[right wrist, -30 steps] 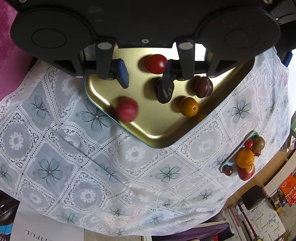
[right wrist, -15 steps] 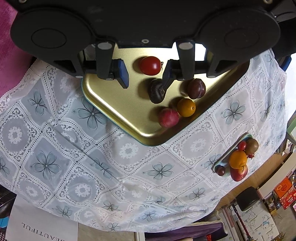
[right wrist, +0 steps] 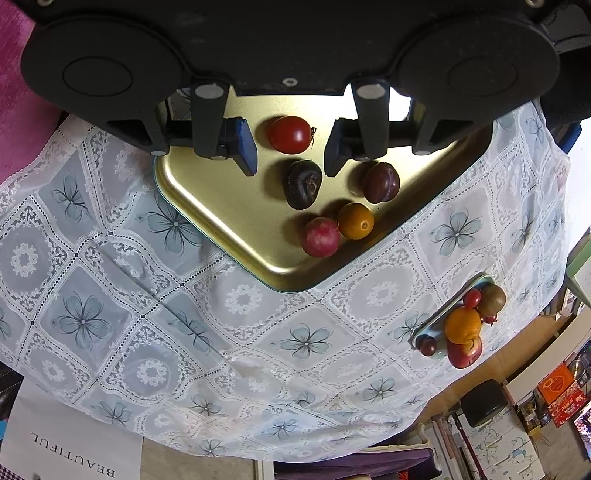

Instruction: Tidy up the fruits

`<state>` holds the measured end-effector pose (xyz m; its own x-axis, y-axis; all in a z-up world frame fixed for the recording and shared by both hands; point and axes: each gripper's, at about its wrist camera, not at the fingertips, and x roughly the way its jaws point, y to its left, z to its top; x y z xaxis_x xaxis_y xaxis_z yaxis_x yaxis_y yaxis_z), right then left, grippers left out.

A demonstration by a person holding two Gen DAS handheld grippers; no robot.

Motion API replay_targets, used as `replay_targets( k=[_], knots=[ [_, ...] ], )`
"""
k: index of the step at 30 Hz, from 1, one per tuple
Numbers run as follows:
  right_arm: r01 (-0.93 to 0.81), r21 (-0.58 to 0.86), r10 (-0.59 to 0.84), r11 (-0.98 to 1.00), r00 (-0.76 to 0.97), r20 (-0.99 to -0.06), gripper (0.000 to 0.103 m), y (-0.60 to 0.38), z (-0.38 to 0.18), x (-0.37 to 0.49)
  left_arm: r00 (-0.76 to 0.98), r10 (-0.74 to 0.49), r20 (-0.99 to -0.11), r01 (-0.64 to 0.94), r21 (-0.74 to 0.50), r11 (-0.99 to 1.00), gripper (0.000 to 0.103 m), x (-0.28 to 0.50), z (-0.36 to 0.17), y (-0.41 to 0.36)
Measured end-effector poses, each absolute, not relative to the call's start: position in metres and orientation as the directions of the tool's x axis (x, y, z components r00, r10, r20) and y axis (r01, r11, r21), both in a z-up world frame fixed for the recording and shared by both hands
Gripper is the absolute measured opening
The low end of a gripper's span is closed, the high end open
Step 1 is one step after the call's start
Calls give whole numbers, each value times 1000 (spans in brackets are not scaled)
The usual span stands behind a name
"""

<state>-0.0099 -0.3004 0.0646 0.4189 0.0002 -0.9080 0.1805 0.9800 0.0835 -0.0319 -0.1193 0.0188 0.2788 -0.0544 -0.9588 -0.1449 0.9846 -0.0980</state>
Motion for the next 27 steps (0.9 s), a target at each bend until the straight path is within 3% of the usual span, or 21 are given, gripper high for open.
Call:
replay_targets(
  k=[27],
  knots=[
    [135, 69, 6, 988, 420, -908, 41, -296, 65, -11, 301, -28, -953, -203, -92, 975, 47, -29, 23, -103]
  ],
)
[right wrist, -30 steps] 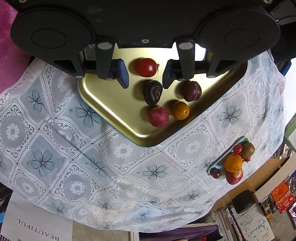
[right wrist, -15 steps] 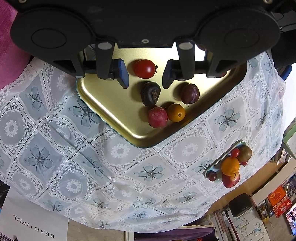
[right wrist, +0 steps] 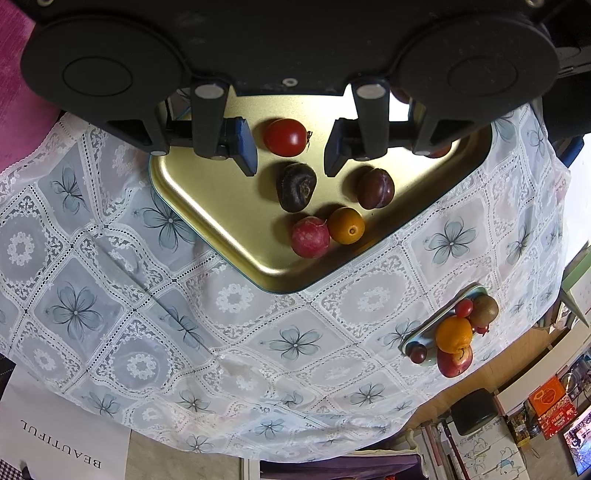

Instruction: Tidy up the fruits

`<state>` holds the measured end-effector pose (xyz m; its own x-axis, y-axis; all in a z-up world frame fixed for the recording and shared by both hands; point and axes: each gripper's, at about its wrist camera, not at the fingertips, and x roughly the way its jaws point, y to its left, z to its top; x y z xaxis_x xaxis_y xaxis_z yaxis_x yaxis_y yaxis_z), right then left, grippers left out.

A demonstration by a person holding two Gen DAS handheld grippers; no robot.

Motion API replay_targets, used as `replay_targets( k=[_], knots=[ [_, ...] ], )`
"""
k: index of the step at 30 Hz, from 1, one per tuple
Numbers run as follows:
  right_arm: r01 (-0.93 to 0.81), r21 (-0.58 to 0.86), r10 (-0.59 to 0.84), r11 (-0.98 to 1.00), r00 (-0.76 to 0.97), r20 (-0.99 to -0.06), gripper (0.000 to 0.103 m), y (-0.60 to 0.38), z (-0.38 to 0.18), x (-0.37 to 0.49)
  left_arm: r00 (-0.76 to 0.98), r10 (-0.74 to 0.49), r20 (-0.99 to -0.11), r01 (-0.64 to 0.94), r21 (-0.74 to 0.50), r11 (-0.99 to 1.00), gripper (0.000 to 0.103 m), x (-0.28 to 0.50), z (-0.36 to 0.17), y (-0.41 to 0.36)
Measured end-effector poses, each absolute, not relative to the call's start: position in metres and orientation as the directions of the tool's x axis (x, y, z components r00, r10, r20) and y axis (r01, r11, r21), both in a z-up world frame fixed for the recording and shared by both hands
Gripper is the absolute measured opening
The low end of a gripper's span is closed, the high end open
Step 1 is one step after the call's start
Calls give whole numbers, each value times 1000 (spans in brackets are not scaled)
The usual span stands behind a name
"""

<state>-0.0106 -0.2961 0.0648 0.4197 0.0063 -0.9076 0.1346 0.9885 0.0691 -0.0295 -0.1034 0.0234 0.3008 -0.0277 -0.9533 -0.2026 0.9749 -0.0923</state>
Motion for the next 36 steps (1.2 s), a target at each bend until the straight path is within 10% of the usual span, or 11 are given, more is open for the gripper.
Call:
replay_targets(
  k=[36],
  knots=[
    [129, 67, 8, 989, 415, -910, 41, -293, 64, -10, 279, -37, -959, -186, -92, 978, 46, -31, 22, -106]
  ],
)
